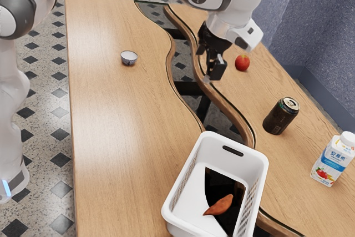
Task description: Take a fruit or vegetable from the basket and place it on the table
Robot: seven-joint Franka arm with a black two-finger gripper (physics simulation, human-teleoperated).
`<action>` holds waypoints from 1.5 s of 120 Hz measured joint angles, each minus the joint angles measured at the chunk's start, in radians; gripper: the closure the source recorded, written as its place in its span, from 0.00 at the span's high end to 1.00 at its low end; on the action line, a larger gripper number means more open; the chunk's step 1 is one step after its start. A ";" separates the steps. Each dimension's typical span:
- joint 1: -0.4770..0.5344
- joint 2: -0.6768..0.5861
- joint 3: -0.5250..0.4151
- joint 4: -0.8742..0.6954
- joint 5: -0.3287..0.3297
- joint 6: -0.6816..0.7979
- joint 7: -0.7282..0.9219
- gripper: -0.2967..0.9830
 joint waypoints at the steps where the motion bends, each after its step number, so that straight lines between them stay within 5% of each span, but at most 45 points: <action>1: 0.001 0.000 0.000 0.000 0.002 0.000 0.002 0.77; 22: 0.004 -0.002 -0.003 -0.039 -0.020 0.039 -0.007 0.77; 54: -0.059 -0.001 -0.016 -0.099 -0.251 0.079 -0.447 0.77; 77: -0.054 0.013 -0.159 -0.092 -0.254 0.114 -0.626 0.77; 100: -0.148 0.136 -0.186 -0.023 -0.253 0.186 -0.691 0.77; 117: -0.080 0.266 -0.183 0.074 -0.256 0.228 -0.719 0.77; 162: -0.114 0.317 -0.132 -0.010 -0.325 0.310 -0.739 0.77; 180: -0.117 0.351 -0.131 -0.022 -0.265 0.380 -0.722 0.77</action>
